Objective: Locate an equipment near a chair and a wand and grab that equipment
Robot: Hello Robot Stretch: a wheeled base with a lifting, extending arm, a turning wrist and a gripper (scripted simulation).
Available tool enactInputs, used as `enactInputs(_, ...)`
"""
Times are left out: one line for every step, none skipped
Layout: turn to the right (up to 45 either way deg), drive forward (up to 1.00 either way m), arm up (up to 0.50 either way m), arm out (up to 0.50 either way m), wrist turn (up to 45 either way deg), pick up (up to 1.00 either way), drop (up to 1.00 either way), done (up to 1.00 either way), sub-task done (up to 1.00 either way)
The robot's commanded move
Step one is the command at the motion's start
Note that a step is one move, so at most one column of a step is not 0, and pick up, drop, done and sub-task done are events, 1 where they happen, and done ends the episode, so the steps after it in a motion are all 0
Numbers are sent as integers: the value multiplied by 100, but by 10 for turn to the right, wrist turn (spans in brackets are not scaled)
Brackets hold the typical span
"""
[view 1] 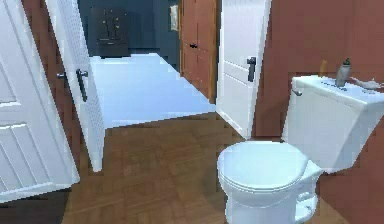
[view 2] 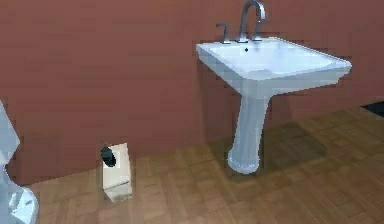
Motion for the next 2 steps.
enactInputs(0,25,0,0,0,0,0,0,0)
enactInputs(-450,0,0,0,0,0,0,0,0)
